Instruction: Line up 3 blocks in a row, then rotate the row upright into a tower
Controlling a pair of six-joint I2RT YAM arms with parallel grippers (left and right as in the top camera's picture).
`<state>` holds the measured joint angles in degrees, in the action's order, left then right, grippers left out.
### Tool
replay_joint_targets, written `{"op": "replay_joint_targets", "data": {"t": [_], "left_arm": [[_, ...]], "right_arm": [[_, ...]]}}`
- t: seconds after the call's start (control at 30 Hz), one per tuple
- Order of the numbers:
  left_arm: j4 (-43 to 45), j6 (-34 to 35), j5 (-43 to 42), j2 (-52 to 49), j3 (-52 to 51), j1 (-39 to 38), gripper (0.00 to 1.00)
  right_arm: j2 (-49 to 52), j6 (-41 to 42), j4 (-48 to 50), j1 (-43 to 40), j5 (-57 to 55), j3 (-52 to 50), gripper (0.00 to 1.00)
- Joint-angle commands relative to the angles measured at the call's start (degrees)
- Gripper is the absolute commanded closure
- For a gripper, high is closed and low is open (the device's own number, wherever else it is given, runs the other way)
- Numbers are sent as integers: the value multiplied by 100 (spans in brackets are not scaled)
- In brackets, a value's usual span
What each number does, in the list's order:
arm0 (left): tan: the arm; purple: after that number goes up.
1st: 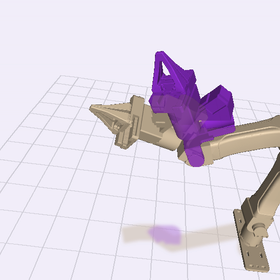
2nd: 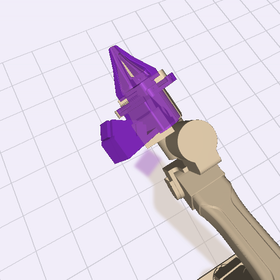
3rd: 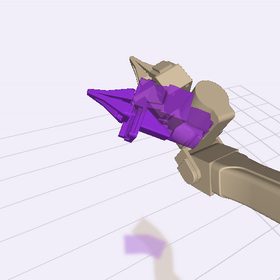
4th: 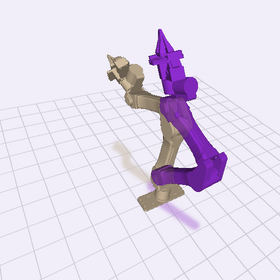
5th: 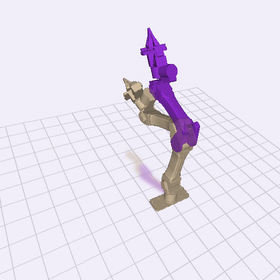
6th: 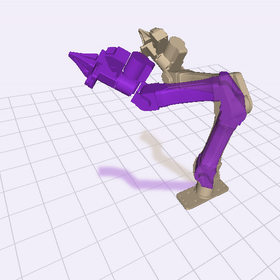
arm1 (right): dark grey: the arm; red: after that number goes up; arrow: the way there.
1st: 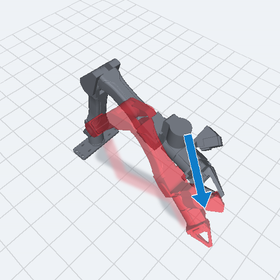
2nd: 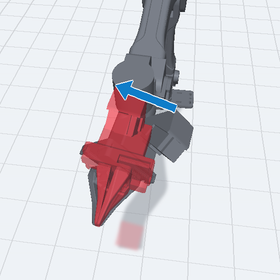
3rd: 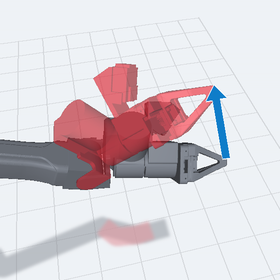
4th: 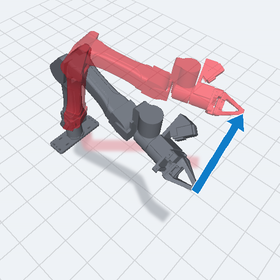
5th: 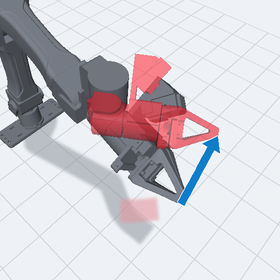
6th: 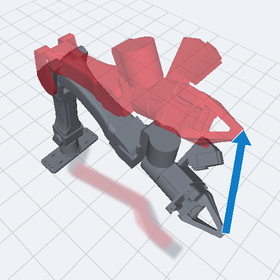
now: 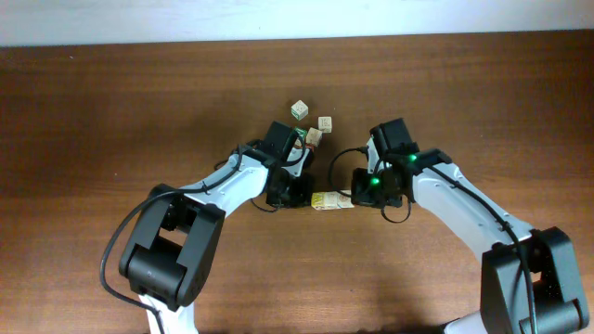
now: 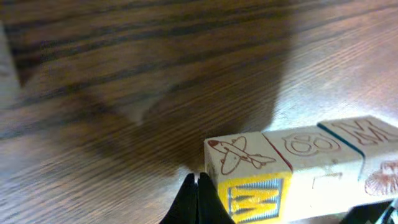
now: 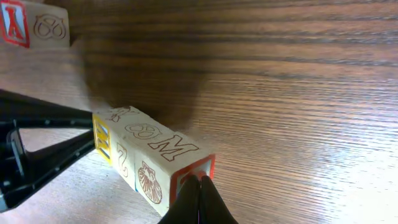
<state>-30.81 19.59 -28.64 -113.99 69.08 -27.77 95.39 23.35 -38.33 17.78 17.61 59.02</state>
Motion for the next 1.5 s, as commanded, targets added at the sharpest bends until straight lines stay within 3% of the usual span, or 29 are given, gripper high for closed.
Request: {"op": "replay_joint_targets", "data": {"t": [0.0, 1.23, 1.47], "left_arm": [[76, 35, -481, -44, -7, -111, 100], [55, 26, -446, -39, 39, -85, 100], [-918, -120, 1484, 531, 621, 627, 100]], "right_arm": [[-118, -42, 87, 317, 450, 219, 96], [151, 136, 22, 662, 229, 518, 96], [144, 136, -22, 662, 232, 518, 96]]}}
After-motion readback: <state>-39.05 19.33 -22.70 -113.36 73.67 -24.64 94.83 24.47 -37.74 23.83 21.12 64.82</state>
